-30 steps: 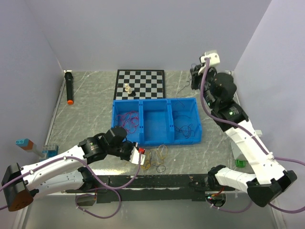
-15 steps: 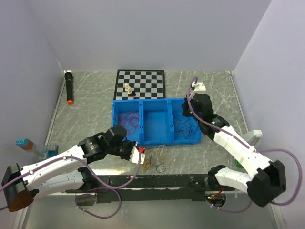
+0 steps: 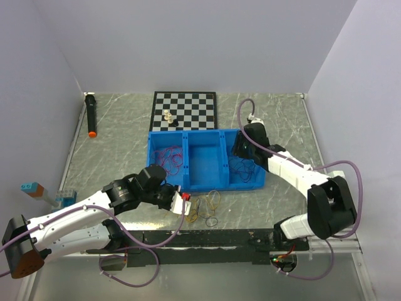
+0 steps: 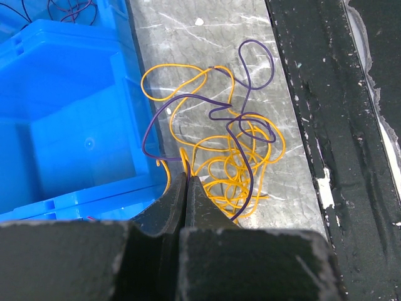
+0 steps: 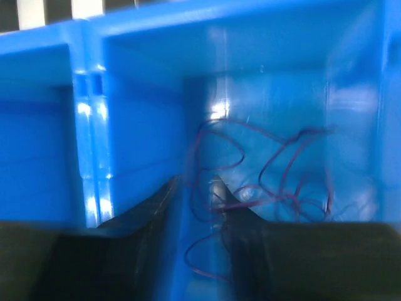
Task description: Untangle the cables
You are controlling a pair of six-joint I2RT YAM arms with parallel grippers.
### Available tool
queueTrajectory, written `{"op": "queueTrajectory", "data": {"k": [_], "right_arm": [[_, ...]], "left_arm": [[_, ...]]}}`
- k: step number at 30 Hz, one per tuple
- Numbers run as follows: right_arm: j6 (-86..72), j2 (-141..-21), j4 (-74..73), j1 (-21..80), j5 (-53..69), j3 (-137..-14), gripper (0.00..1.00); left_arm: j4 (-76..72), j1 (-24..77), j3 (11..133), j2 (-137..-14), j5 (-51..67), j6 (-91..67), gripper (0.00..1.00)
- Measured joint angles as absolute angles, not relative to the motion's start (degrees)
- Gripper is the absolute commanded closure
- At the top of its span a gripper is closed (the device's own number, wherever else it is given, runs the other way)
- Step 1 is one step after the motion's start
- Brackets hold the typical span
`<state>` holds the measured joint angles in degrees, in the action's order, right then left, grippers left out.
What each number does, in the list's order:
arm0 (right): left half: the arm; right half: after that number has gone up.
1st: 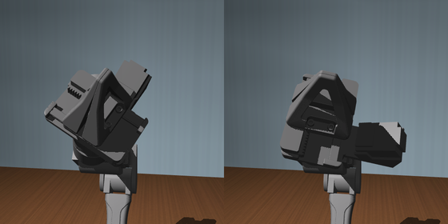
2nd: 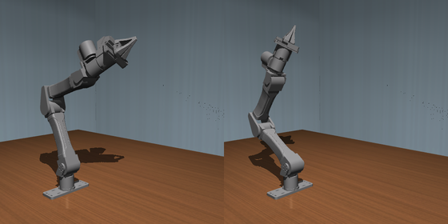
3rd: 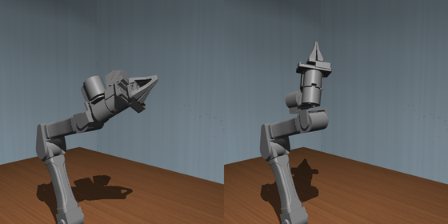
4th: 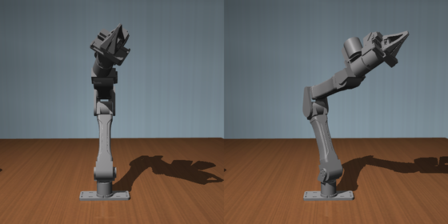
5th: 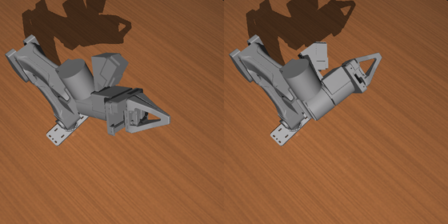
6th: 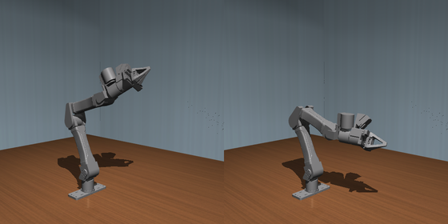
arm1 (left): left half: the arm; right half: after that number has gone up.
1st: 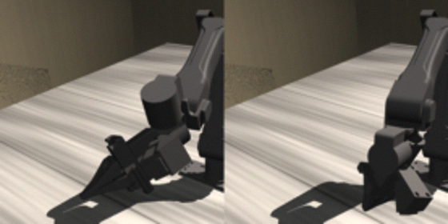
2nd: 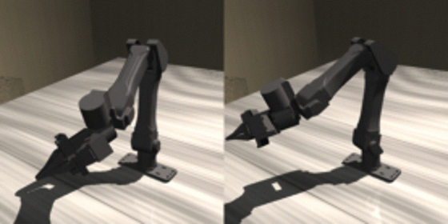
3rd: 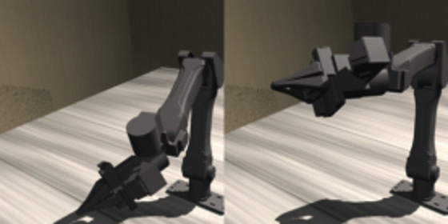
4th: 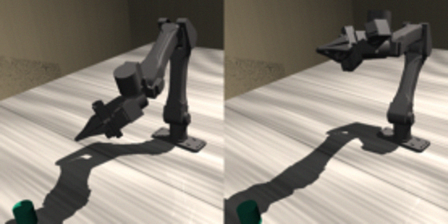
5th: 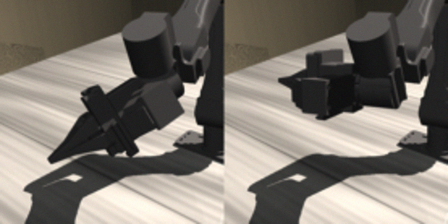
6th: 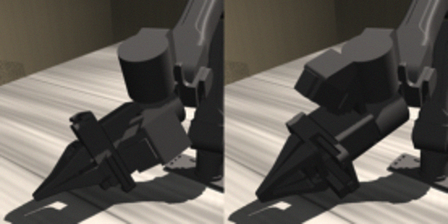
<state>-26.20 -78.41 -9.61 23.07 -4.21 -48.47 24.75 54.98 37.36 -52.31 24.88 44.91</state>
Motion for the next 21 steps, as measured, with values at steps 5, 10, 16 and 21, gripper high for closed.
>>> {"op": "queueTrajectory", "data": {"k": [5, 10, 16, 21], "right_arm": [[-26.11, -76.53, -13.32, 22.68, -1.04, -49.36, 0.14], [-25.54, -69.21, -15.68, 22.65, 2.09, -54.24, 0.16], [-23.92, -58.61, -15.97, 23.44, 5.52, -55.53, 0.17], [-21.32, -47.86, -12.58, 32.14, 10.37, -43.05, 0.18]], "left_arm": [[24.75, 54.94, 37.36, -52.07, 24.88, 44.91, 0.99], [24.75, 54.94, 37.36, -51.94, 24.88, 44.88, 0.99], [24.80, 54.83, 37.41, -51.94, 24.88, 44.84, 0.99], [24.77, 54.54, 37.43, -51.94, 24.86, 44.80, 0.99]]}}
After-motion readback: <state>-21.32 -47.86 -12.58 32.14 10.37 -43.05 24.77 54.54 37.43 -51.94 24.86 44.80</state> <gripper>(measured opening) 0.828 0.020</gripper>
